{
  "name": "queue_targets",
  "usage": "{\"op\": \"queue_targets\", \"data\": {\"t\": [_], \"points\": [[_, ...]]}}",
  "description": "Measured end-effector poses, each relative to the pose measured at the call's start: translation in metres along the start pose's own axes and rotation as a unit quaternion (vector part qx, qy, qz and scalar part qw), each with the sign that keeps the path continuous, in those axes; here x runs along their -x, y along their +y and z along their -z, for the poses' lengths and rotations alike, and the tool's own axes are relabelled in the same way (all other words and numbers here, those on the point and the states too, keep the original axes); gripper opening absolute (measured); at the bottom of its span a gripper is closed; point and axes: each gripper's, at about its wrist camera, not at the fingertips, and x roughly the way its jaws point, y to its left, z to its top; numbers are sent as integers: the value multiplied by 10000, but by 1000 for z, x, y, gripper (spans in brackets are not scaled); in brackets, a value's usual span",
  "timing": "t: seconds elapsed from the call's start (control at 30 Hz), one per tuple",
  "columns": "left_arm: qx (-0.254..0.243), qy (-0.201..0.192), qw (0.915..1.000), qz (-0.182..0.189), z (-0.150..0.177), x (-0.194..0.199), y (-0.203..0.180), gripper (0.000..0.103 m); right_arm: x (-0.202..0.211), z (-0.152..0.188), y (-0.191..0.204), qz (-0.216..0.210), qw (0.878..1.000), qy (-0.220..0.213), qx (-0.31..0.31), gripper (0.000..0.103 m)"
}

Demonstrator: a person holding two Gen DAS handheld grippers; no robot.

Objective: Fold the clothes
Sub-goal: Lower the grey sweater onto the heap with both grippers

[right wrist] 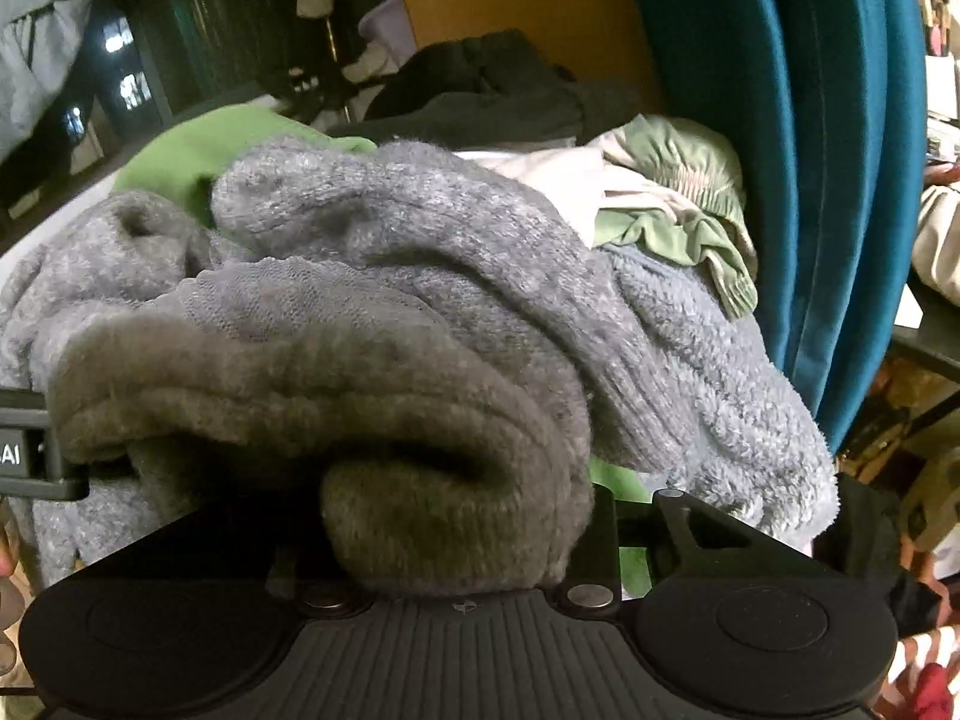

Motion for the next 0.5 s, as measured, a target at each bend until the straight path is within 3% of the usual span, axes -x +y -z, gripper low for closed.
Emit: {"op": "queue_targets", "data": {"t": [0.5], "points": [[-39,155,9993,341,-2,-7,12,102,11,0,11,299,9992,204,-151,34]]}}
